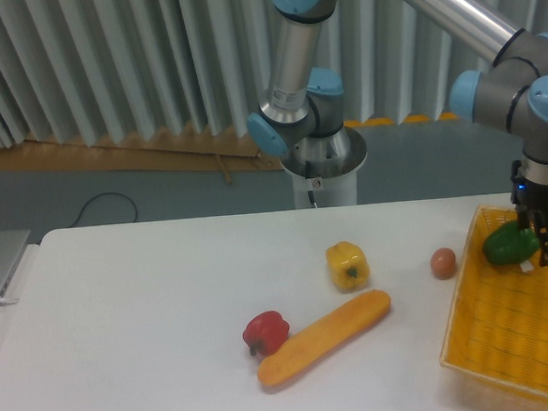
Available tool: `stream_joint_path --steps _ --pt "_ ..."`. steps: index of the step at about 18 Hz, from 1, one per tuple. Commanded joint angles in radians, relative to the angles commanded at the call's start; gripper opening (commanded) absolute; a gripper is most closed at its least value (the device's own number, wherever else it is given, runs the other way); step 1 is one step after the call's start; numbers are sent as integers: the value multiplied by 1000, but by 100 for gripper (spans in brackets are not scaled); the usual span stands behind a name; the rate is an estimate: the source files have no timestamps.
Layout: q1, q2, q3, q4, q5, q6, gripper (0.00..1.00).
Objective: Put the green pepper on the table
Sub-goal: 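Lower the gripper onto the green pepper and close on it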
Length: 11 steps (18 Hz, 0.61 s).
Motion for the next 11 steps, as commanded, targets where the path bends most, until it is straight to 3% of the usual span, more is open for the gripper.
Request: stream_joint_path --steps 2,11 --pt "-3 28 -25 -3 9 -3 100" --pt "-9 40 -104 -2 14 5 100"
